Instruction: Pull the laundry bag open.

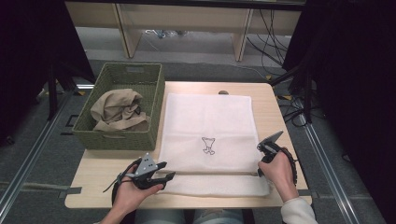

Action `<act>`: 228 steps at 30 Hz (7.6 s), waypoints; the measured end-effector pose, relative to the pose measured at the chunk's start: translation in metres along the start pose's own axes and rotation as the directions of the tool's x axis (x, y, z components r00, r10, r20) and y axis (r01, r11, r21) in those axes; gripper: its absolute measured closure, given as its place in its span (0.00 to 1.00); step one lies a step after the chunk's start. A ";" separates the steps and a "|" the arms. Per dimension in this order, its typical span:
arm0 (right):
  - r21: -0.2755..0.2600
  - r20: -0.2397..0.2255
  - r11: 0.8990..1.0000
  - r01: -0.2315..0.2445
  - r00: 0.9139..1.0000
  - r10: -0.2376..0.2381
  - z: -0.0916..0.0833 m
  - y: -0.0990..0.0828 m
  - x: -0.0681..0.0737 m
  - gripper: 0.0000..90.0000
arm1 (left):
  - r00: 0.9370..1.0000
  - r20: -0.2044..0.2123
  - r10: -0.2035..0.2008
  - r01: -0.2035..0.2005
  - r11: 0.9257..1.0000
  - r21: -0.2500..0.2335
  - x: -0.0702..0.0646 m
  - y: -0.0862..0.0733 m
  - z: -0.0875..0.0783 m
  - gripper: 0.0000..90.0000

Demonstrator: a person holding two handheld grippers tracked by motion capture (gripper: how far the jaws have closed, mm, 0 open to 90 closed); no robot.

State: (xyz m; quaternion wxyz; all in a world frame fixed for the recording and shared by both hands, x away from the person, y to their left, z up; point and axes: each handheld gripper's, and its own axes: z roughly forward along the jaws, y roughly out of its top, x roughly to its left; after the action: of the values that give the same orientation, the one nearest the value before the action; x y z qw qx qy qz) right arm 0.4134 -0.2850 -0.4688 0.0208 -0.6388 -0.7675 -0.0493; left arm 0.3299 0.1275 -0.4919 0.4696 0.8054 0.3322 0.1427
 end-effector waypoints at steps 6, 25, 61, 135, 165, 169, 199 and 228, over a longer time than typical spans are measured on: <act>-0.028 -0.015 0.999 -0.042 0.999 0.041 -0.006 -0.003 0.001 0.94 | 0.999 0.026 0.030 -0.029 0.999 -0.012 -0.008 0.012 0.013 0.52; -0.131 -0.012 0.991 -0.011 1.000 0.010 -0.038 -0.010 0.015 0.94 | 0.983 0.153 0.098 -0.087 0.993 -0.077 -0.037 0.057 0.045 0.56; -0.183 -0.030 0.982 -0.043 0.999 0.038 -0.055 -0.014 0.021 0.94 | 0.952 0.229 0.204 -0.195 0.979 -0.061 -0.080 0.083 0.102 0.45; -0.214 -0.043 0.977 0.003 0.999 -0.013 -0.059 -0.016 0.026 0.94 | 0.941 0.322 0.103 -0.133 0.989 0.072 -0.124 0.113 0.183 0.87; -0.206 -0.051 0.979 0.008 0.999 -0.019 -0.056 -0.016 0.026 0.94 | 0.944 0.329 -0.015 -0.028 0.992 0.125 -0.117 0.116 0.173 0.96; -0.200 -0.058 0.980 -0.001 0.998 -0.010 -0.056 -0.015 0.025 0.94 | 0.950 0.312 -0.011 -0.027 0.993 0.119 -0.116 0.114 0.169 0.96; -0.221 -0.018 0.975 -0.005 1.000 0.001 -0.060 -0.018 0.028 0.95 | 0.939 0.344 0.028 -0.059 0.995 0.080 -0.115 0.107 0.184 0.71; -0.221 -0.033 0.975 0.011 0.999 -0.018 -0.057 -0.017 0.031 0.95 | 0.933 0.359 -0.013 -0.014 0.997 0.073 -0.118 0.108 0.183 0.74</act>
State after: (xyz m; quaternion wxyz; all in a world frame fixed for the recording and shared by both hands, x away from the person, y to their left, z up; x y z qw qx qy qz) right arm 0.3892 -0.2632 -0.4096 -0.0372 -0.6306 -0.7615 -0.1453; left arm 0.3851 -0.1095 -0.4854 0.4919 0.8351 0.2455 -0.0193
